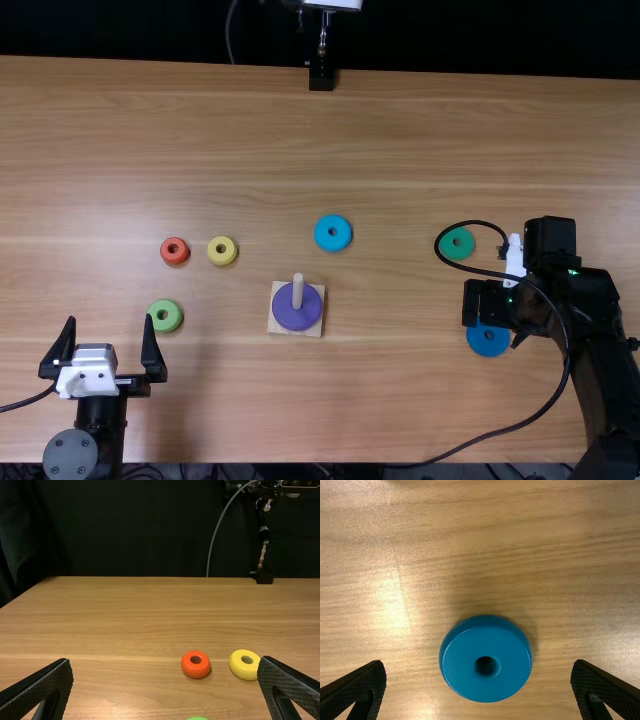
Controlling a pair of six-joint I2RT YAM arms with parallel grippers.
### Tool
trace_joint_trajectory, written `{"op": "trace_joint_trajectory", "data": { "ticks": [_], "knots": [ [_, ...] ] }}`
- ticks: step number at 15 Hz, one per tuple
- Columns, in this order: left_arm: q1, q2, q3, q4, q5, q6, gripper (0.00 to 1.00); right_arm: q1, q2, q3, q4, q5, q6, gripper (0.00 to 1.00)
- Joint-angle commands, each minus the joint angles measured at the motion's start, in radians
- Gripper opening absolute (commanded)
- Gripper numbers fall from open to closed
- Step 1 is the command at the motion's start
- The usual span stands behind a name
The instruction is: Build the Hanoi tower: stack the rings onto the peg from bottom to top in this color order: purple, dark blue, light blue, dark green, light green, yellow, orange.
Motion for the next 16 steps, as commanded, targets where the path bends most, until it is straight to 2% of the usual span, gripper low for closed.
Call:
{"op": "trace_joint_trajectory", "data": {
  "ticks": [1,16],
  "knots": [
    [0.010,-0.007,-0.033,-0.039,0.017,0.012,1.00,-0.012,-0.016,-0.019,-0.001,0.002,0.002,1.00],
    [0.010,-0.007,-0.033,-0.039,0.017,0.012,1.00,-0.012,0.106,-0.019,0.007,0.002,0.002,1.00]
  ]
}}
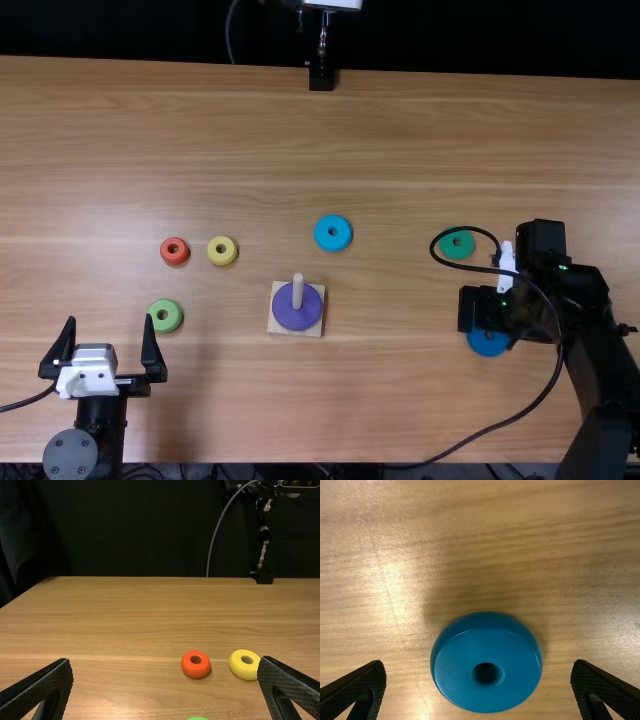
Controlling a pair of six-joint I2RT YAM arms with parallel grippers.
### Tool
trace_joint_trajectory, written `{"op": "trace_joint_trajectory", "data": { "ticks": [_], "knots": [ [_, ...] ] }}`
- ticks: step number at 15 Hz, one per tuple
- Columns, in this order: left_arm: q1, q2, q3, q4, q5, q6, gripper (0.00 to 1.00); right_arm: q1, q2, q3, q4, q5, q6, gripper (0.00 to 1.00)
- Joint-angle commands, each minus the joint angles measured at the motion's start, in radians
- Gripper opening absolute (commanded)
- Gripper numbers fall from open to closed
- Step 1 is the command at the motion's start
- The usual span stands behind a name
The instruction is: Build the Hanoi tower: stack the rings onto the peg from bottom to top in this color order: purple, dark blue, light blue, dark green, light green, yellow, orange.
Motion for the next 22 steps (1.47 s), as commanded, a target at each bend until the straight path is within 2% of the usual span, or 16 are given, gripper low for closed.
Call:
{"op": "trace_joint_trajectory", "data": {
  "ticks": [1,18,19,21,22],
  "knots": [
    [0.010,-0.007,-0.033,-0.039,0.017,0.011,1.00,-0.012,0.037,0.001,-0.001,0.001,0.003,1.00],
    [0.010,-0.007,-0.033,-0.039,0.017,0.011,1.00,-0.012,0.126,0.041,-0.018,0.003,-0.001,1.00],
    [0.010,-0.007,-0.033,-0.039,0.017,0.011,1.00,-0.012,0.126,0.041,-0.018,0.003,0.003,0.94],
    [0.010,-0.007,-0.033,-0.039,0.017,0.011,1.00,-0.012,0.126,0.039,-0.019,-0.006,0.003,0.37],
    [0.010,-0.007,-0.033,-0.039,0.017,0.011,1.00,-0.010,0.126,0.033,-0.019,-0.008,0.003,0.17]
  ]
}}
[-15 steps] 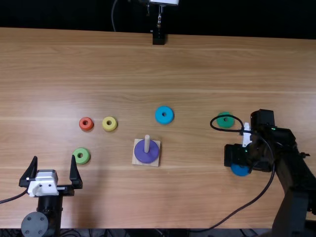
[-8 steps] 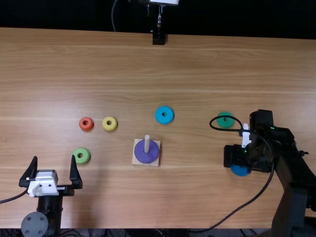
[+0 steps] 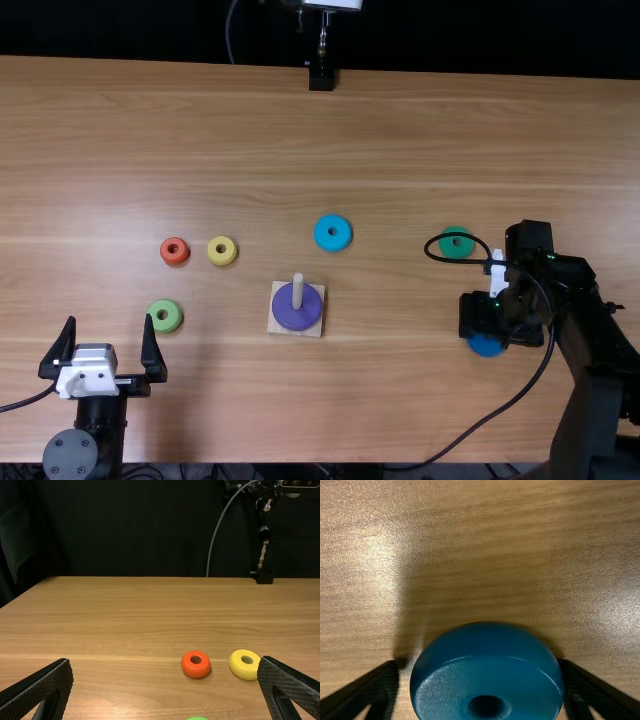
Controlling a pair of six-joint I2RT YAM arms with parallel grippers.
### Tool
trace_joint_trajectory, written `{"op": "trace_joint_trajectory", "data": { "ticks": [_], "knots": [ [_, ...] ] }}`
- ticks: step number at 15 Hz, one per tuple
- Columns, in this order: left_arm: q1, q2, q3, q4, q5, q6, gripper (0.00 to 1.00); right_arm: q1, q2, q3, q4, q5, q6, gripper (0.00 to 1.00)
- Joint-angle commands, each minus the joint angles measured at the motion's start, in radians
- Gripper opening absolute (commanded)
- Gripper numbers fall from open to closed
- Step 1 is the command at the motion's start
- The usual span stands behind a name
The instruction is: Build the Hanoi tower: stack the rings onto the peg from bottom to top in this color order: purple, dark blue, light blue, dark green, light green, yellow, orange.
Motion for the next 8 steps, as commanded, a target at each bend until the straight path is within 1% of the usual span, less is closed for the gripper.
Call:
{"op": "trace_joint_trajectory", "data": {
  "ticks": [1,2,5,8],
  "knots": [
    [0.010,-0.007,-0.033,-0.039,0.017,0.012,1.00,-0.010,0.014,0.014,-0.001,-0.011,0.006,0.08],
    [0.010,-0.007,-0.033,-0.039,0.017,0.012,1.00,-0.010,0.012,0.012,-0.001,-0.011,0.006,0.00],
    [0.010,-0.007,-0.033,-0.039,0.017,0.012,1.00,-0.010,0.011,0.024,-0.001,-0.014,0.004,0.00],
    [0.010,-0.007,-0.033,-0.039,0.017,0.012,1.00,-0.009,0.006,0.083,-0.005,-0.020,-0.007,0.00]
  ]
}}
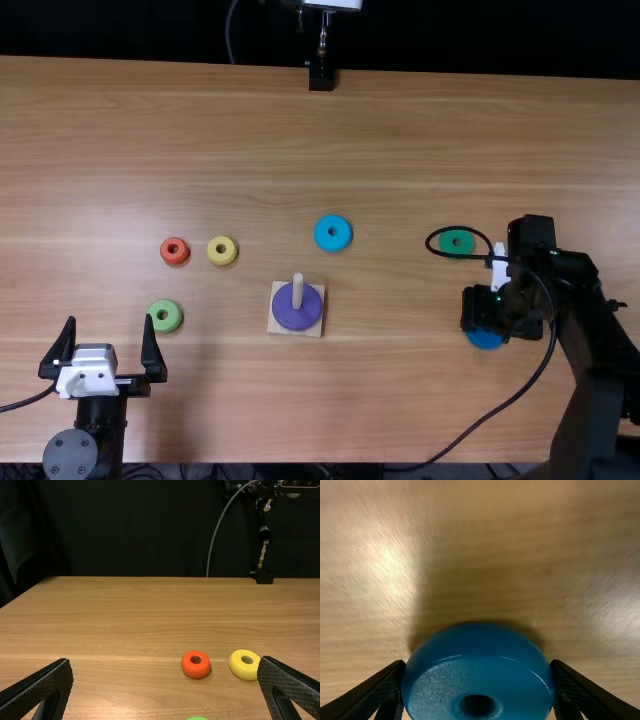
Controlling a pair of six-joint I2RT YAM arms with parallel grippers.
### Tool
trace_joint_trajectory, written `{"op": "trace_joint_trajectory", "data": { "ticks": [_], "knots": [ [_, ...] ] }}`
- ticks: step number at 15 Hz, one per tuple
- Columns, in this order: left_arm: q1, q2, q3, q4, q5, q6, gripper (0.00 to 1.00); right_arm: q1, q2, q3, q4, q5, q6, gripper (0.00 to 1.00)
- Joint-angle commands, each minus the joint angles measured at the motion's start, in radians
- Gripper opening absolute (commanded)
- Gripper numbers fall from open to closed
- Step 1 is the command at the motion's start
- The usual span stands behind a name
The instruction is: Build the Hanoi tower: stack the rings onto the peg from bottom to top in this color order: purple, dark blue, light blue, dark green, light green, yellow, orange.
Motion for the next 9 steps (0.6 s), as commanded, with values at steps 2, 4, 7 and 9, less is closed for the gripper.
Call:
{"op": "trace_joint_trajectory", "data": {
  "ticks": [2,4,7,9],
  "knots": [
    [0.010,-0.007,-0.033,-0.040,0.017,0.011,1.00,-0.003,0.003,0.072,-0.034,-0.011,-0.007,0.00],
    [0.010,-0.007,-0.033,-0.040,0.017,0.011,1.00,0.007,0.001,0.113,-0.106,-0.011,-0.042,0.00],
    [0.010,-0.007,-0.033,-0.040,0.017,0.011,1.00,0.091,0.003,0.237,-0.275,-0.010,-0.072,0.00],
    [0.010,-0.007,-0.033,-0.040,0.017,0.011,1.00,0.138,0.003,0.305,-0.344,-0.010,-0.072,0.00]
  ]
}}
